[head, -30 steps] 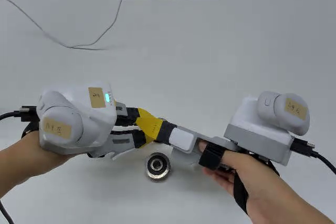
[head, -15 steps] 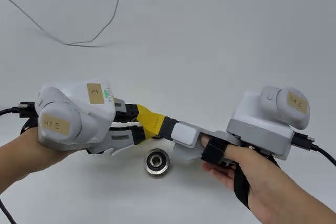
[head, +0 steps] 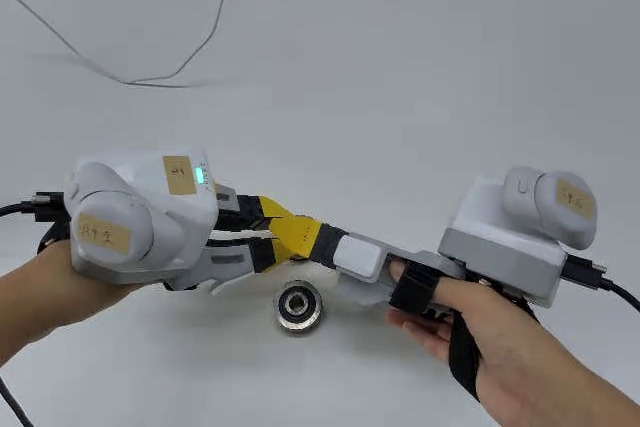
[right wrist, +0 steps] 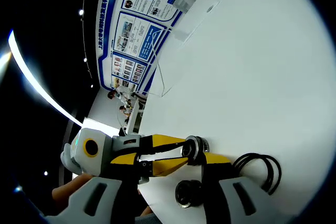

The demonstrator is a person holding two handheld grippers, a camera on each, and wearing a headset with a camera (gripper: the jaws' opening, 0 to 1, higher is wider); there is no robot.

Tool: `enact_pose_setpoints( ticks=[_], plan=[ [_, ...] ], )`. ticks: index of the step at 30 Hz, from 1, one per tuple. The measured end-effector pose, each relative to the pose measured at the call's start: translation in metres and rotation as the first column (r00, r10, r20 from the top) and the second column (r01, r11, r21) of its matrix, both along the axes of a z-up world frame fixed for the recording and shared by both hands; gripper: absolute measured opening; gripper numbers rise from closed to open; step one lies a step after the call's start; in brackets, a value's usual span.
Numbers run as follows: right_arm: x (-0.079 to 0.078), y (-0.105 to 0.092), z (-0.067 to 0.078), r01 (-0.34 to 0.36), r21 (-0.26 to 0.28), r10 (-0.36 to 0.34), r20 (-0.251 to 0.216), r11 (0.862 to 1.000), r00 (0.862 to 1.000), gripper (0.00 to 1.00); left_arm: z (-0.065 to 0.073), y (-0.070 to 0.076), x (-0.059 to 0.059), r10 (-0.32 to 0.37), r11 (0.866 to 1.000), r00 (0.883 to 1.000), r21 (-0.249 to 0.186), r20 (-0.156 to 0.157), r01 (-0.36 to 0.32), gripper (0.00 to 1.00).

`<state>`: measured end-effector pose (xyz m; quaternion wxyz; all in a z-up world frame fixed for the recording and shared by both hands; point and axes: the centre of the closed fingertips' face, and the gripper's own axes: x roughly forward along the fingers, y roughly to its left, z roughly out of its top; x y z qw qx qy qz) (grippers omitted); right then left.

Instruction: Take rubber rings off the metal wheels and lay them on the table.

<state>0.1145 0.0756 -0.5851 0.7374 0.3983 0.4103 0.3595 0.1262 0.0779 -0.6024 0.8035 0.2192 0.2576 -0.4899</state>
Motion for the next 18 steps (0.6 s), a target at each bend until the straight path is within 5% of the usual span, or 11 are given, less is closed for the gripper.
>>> enact_pose_setpoints(
  ticks=[3,14,18],
  plan=[
    [0.002,-0.002,-0.002,0.007,-0.003,-0.007,0.0,1.0,1.0,0.45,-0.001,0.0,0.0,0.0,1.0,1.0,0.0,0.0,0.0,0.13],
    [0.007,-0.01,-0.019,-0.013,-0.139,0.023,0.071,0.99,0.997,0.18,-0.001,0.001,0.001,0.002,1.0,1.0,-0.001,0.0,-0.002,0.13],
    [0.009,-0.013,-0.022,0.005,-0.143,0.003,0.052,0.99,0.999,0.12,-0.001,0.0,0.001,0.001,1.0,1.0,0.0,0.0,-0.001,0.13]
  ],
)
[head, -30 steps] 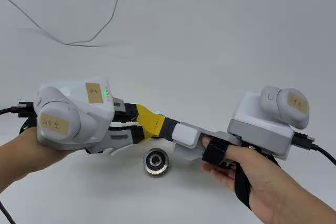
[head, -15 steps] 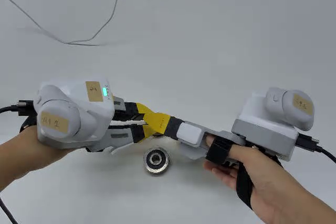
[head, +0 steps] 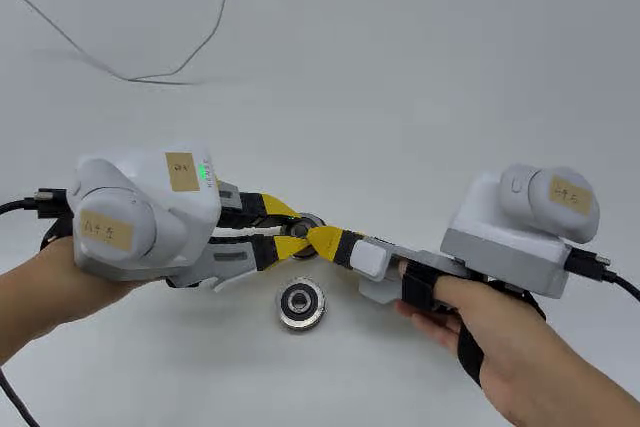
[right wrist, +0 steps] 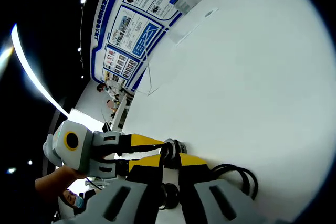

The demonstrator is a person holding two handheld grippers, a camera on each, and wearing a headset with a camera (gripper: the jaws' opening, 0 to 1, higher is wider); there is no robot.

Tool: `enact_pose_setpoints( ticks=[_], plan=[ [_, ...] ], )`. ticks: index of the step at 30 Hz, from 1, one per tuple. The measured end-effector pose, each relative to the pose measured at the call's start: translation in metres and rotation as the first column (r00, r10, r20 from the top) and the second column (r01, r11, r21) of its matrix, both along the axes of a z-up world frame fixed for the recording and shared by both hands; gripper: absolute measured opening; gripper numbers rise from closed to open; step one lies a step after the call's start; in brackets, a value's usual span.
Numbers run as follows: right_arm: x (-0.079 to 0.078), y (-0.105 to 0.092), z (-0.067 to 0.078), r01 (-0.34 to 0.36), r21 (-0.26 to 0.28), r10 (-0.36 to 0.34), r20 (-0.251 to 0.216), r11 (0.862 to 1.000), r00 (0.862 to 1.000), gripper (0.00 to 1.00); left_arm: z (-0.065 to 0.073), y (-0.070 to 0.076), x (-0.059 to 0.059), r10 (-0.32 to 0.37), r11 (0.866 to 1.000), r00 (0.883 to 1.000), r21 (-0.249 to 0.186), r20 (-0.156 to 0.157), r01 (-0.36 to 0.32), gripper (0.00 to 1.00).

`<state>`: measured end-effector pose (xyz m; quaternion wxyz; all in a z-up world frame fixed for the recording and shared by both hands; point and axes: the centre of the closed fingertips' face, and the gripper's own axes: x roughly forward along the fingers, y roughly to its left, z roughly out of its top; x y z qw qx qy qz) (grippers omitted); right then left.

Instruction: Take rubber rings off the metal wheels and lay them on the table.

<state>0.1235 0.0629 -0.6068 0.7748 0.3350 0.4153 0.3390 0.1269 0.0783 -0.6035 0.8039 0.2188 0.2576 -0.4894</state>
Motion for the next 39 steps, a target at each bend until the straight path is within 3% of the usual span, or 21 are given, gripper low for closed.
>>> enact_pose_setpoints(
  ticks=[9,16,23,26,27,29,39],
  plan=[
    [0.0034,-0.0024,-0.0053,0.016,-0.022,-0.017,-0.019,1.0,1.0,0.05,0.0009,-0.0006,-0.0008,0.001,1.0,1.0,0.001,0.001,-0.001,0.13],
    [0.0044,-0.0028,-0.0028,-0.013,-0.064,0.014,0.016,0.998,1.0,0.02,0.0014,-0.0008,-0.0012,0.0,1.0,1.0,0.004,0.002,0.0,0.13],
    [0.0044,-0.0039,-0.0047,0.002,-0.054,-0.004,-0.02,0.999,1.0,0.02,0.0008,-0.0005,-0.001,0.003,1.0,1.0,0.004,0.0,-0.003,0.13],
    [0.004,-0.0036,-0.0042,0.0,-0.073,-0.001,-0.008,0.997,1.0,0.01,0.0007,-0.0007,-0.001,0.003,1.0,1.0,0.007,0.0,-0.003,0.13],
    [0.0041,-0.0041,-0.0044,0.003,-0.068,-0.004,-0.016,0.998,1.0,0.01,0.0013,-0.0012,-0.0015,0.004,1.0,1.0,0.007,0.0,-0.004,0.13],
    [0.0034,-0.0036,-0.0036,0.035,-0.017,-0.036,-0.078,0.999,0.996,0.01,0.0024,-0.002,-0.0024,0.005,1.0,1.0,0.007,0.001,-0.005,0.13],
    [0.002,-0.0017,-0.0012,0.023,0.001,-0.023,-0.078,1.0,0.997,0.0,0.0054,-0.0041,-0.0045,0.005,1.0,1.0,0.007,-0.001,-0.005,0.13]
  ],
)
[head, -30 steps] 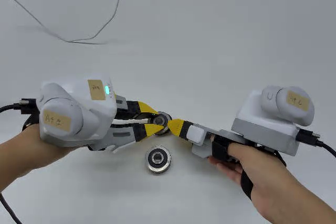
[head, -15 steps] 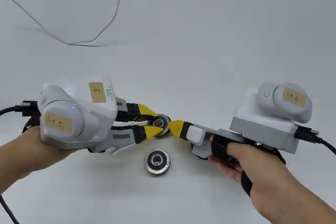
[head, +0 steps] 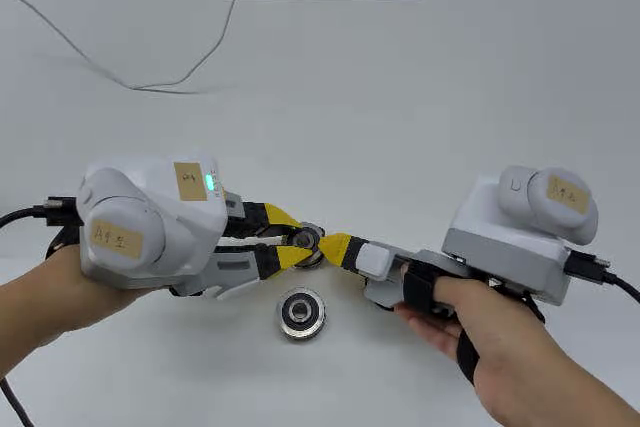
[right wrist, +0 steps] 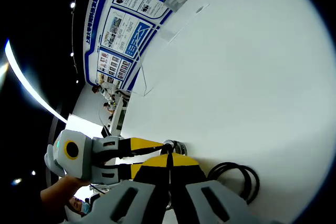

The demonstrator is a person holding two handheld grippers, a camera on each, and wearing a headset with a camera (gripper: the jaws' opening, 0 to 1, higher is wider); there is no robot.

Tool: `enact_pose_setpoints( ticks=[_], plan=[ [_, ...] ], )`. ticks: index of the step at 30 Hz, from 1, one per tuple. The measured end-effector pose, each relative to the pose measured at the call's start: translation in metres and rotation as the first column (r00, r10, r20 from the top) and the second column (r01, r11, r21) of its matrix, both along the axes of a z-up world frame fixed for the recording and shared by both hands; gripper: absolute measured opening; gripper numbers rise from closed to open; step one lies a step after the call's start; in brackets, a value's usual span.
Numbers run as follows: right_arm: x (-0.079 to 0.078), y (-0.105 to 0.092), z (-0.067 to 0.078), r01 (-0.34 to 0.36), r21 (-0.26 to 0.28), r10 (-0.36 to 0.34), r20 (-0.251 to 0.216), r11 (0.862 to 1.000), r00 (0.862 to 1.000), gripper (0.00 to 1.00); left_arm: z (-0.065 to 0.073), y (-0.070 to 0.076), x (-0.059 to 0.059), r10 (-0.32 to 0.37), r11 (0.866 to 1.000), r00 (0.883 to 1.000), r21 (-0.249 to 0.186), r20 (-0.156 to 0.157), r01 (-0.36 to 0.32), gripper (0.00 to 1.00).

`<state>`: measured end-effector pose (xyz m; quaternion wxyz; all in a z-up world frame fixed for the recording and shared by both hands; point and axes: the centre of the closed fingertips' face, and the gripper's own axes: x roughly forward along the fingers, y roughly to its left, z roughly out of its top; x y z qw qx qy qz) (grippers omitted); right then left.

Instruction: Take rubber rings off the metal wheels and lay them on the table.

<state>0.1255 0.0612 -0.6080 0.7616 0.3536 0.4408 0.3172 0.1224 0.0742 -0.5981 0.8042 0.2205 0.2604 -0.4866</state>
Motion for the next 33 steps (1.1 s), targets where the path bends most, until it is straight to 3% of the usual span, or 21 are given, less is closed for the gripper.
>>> enact_pose_setpoints(
  ticks=[24,33],
  plan=[
    [-0.006,0.013,0.012,-0.045,0.015,0.044,0.04,0.999,0.998,0.0,0.001,0.001,0.0,-0.001,1.0,1.0,-0.004,0.003,0.001,0.13],
    [-0.007,0.013,0.015,-0.029,0.053,0.028,0.024,0.998,0.999,0.0,0.002,0.001,0.0,-0.006,1.0,1.0,-0.004,0.012,0.006,0.13]
  ],
)
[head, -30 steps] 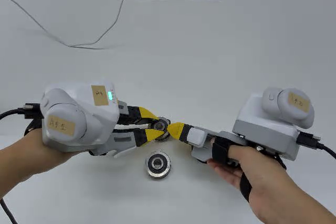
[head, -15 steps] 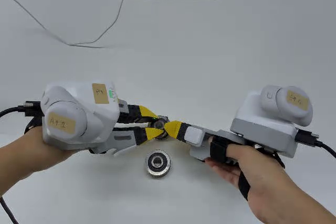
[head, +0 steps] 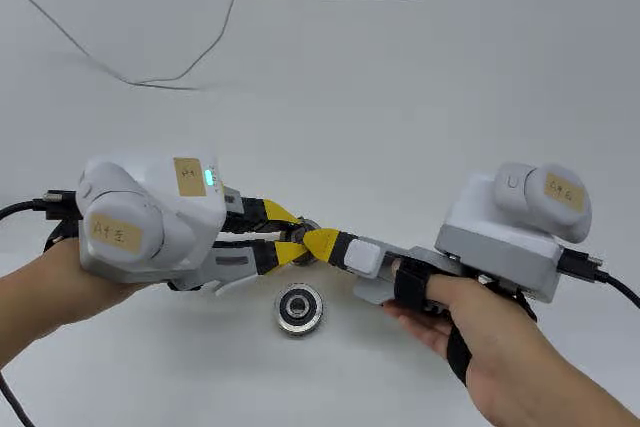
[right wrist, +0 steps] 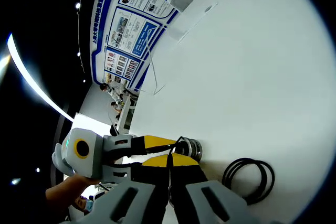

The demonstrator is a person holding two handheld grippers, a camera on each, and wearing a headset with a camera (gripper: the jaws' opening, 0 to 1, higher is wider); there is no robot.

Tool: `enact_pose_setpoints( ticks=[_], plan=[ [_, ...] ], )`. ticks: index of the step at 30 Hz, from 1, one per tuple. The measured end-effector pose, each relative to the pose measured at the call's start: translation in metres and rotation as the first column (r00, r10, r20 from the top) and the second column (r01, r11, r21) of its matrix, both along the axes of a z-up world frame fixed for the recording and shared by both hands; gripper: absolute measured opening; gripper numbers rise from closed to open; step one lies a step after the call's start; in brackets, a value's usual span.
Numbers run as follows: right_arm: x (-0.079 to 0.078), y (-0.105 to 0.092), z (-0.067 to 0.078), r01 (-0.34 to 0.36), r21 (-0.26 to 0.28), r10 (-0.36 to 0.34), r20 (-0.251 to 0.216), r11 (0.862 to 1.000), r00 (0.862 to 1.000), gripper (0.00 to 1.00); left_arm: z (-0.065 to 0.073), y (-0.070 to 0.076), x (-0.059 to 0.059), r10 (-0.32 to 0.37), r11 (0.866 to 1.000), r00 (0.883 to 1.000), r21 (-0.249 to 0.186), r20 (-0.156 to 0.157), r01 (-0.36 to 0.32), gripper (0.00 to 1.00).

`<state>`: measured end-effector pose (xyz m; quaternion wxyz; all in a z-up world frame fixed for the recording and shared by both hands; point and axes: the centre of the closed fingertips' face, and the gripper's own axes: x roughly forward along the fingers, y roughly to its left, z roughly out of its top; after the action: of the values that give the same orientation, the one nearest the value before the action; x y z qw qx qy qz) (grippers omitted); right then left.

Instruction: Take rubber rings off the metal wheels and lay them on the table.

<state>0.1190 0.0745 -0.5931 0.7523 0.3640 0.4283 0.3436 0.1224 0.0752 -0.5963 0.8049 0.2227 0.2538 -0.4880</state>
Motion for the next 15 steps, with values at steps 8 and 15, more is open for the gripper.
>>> enact_pose_setpoints(
  ticks=[8,15],
  plan=[
    [0.0021,0.0006,-0.0005,0.019,-0.003,-0.019,0.001,1.0,1.0,0.01,0.0003,0.0018,0.0007,0.032,0.999,0.999,-0.012,-0.002,-0.032,0.13],
    [0.0026,0.0017,-0.0006,0.009,-0.034,-0.008,0.03,0.999,1.0,0.01,0.0004,0.0024,0.0009,0.028,1.0,1.0,-0.004,-0.001,-0.028,0.14]
  ],
)
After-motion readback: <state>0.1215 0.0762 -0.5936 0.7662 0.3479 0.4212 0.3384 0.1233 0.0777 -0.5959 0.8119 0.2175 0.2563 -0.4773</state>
